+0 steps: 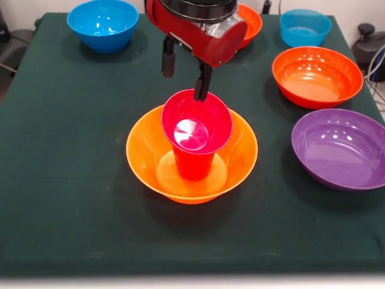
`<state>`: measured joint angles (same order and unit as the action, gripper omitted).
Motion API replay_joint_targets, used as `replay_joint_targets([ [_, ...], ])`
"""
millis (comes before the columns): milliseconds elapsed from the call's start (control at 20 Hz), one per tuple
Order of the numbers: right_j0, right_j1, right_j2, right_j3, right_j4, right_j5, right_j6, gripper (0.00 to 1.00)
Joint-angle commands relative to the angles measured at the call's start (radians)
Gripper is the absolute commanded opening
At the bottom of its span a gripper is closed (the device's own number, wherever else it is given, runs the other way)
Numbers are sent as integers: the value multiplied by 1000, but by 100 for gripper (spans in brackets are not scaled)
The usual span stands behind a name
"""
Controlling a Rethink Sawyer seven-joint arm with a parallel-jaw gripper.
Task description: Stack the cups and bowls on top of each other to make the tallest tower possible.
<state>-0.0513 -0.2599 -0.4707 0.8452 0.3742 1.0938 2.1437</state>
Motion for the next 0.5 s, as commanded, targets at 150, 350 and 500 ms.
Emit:
replay_joint_targets([
  [150,13,-94,50,50,-98,-47,-31,100],
  [350,10,-95,63,34,-95,-9,-12,100],
  [500,9,-73,87,68,-103,-80,-9,100],
])
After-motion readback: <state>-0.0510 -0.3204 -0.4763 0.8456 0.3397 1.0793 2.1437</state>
